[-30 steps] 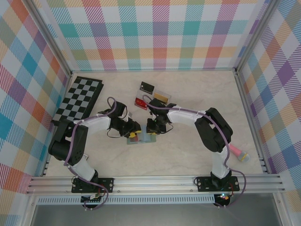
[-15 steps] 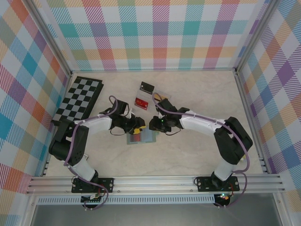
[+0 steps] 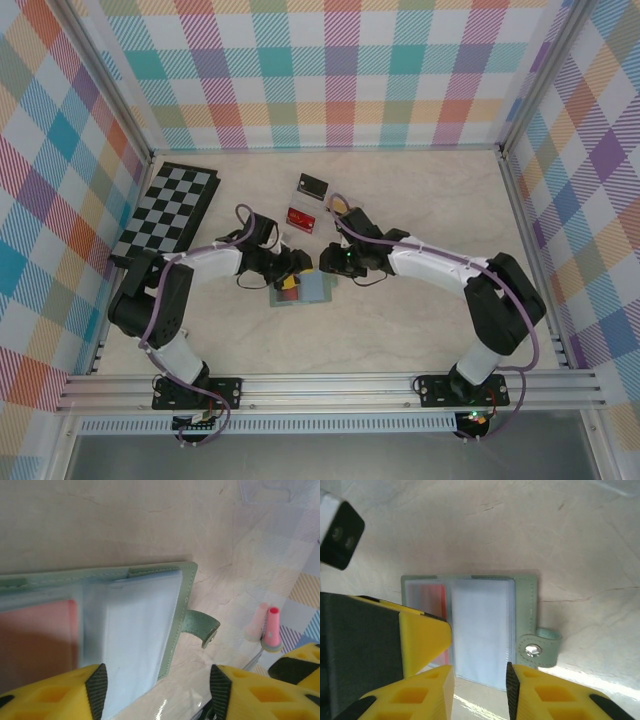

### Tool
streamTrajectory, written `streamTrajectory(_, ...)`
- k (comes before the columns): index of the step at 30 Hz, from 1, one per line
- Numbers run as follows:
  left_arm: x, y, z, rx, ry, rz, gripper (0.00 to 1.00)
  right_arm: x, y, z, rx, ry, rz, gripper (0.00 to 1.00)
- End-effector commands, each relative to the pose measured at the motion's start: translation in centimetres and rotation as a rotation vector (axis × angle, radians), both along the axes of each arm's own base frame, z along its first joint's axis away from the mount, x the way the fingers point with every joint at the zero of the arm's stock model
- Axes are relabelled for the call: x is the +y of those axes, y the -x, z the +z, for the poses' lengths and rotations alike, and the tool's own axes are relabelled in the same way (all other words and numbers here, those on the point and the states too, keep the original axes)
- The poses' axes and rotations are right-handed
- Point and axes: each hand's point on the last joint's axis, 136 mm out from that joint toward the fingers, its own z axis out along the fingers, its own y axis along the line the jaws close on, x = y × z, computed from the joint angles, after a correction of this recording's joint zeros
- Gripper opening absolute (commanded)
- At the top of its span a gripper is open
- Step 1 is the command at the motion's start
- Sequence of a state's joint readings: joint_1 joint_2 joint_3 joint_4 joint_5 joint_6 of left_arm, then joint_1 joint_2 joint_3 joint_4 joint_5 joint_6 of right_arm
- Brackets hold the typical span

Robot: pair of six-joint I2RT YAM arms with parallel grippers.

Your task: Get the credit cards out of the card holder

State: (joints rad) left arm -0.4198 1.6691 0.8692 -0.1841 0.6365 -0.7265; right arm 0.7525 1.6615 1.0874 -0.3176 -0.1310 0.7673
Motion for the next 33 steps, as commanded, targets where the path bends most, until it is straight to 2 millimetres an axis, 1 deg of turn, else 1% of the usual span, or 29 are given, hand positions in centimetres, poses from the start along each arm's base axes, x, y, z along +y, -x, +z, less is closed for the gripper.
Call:
streamTrajectory(1,1.9,-0.5,2.0,-0.049,-0.058,0.026,0.65,2.1,0.0,0.4,0.01,-0.048,0.078,0.34)
streamTrajectory(6,5.8,-0.3,1.5,-0.018,-0.122,0.12,0.73,3.8,0.7,0.0,0.039,-0.026,0.15,0.37)
streamTrajectory(9,7.6,0.0,1.2,0.007,-0.155,0.169,0.76,4.9,1.0,-0.3,0.044,0.014,0.195,0.37)
streamTrajectory(14,9.1,0.3,0.8,0.025,-0.172,0.212,0.77,4.8,0.8,-2.1,0.031,0.223,0.208,0.42)
streamTrajectory(18,10.0,0.2,0.4,0.043,-0.17,0.253,0.77,4.7,0.8,-3.7,0.035,0.332,0.226,0.52)
streamTrajectory(22,10.3,0.2,0.0,0.057,-0.154,0.275,0.72,5.5,1.0,-4.6,0.058,0.329,0.26,0.6)
streamTrajectory(25,10.2,0.2,-0.1,0.06,-0.133,0.279,0.64,5.8,1.2,-5.1,0.071,0.339,0.287,0.63)
streamTrajectory(29,9.9,0.2,0.1,0.06,-0.113,0.272,0.53,5.4,1.3,-6.1,0.088,0.392,0.298,0.65)
streamTrajectory(33,9.4,0.1,0.3,0.055,-0.083,0.261,0.45,4.6,1.5,-7.3,0.108,0.442,0.292,0.66)
